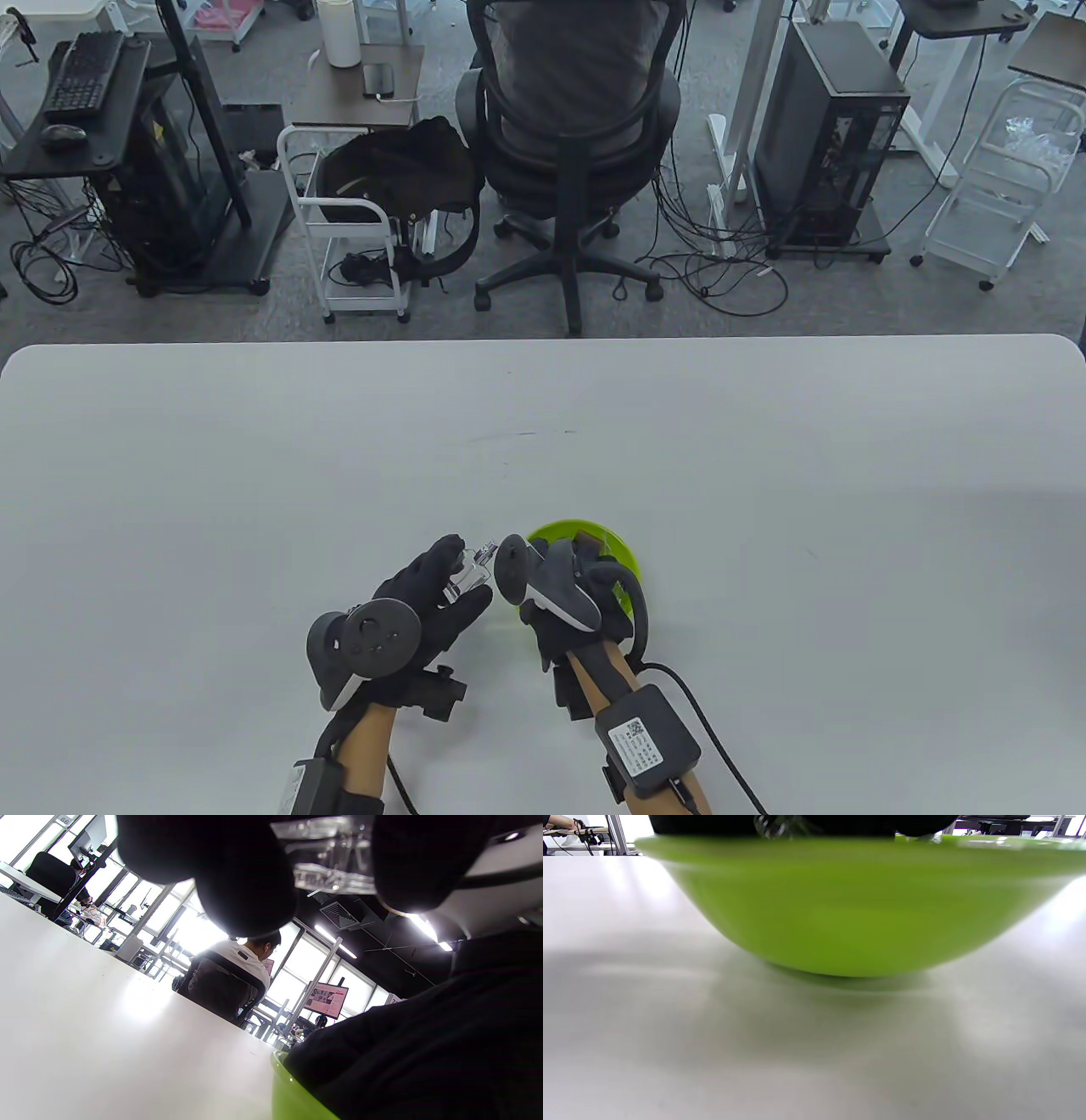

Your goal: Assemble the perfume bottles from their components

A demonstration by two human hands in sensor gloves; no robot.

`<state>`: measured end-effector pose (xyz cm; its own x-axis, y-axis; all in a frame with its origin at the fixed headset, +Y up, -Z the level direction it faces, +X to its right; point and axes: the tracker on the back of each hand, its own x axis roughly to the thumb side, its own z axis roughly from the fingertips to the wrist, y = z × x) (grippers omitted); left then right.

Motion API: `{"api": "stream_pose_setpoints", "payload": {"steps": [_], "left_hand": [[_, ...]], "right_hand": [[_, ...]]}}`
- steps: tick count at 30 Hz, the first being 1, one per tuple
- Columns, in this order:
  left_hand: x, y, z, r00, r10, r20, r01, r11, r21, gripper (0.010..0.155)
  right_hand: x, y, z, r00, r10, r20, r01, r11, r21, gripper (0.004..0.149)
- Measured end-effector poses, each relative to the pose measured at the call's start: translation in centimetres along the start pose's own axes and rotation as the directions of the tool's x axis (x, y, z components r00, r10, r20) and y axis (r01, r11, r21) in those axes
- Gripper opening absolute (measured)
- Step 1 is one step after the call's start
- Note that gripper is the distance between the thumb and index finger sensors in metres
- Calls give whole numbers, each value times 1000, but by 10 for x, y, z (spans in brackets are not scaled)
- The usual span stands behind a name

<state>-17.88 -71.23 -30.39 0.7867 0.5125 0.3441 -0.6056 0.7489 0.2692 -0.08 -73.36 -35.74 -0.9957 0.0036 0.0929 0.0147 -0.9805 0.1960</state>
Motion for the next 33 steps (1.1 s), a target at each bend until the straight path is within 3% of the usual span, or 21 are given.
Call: {"api": "stream_pose_setpoints", "payload": {"steps": [9, 16, 23, 27, 30, 33], "left_hand": [[0, 0, 0, 1000, 2, -5, -2, 1000, -1, 73], [-3, 0, 0, 1000, 12, -23, -12, 1000, -3, 73], [-1, -2, 0, 1000, -3, -10, 3, 1000, -17, 73], [5, -6, 1, 1000, -21, 23, 22, 999, -46, 73], [12, -12, 1, 997, -44, 66, 50, 996, -80, 73], [19, -16, 2, 993, -60, 101, 70, 992, -103, 73]], "right_hand": [[2, 5, 1, 997, 79, 15, -78, 997, -23, 52], [-8, -2, 6, 997, -58, 60, 63, 994, -88, 47], [-33, -29, 26, 967, -215, 133, 242, 943, -231, 46], [-55, -43, 43, 916, -341, 213, 389, 885, -256, 46], [-72, -50, 61, 811, -499, 306, 569, 794, -215, 46], [-83, -51, 72, 757, -547, 358, 634, 748, -198, 46]]}}
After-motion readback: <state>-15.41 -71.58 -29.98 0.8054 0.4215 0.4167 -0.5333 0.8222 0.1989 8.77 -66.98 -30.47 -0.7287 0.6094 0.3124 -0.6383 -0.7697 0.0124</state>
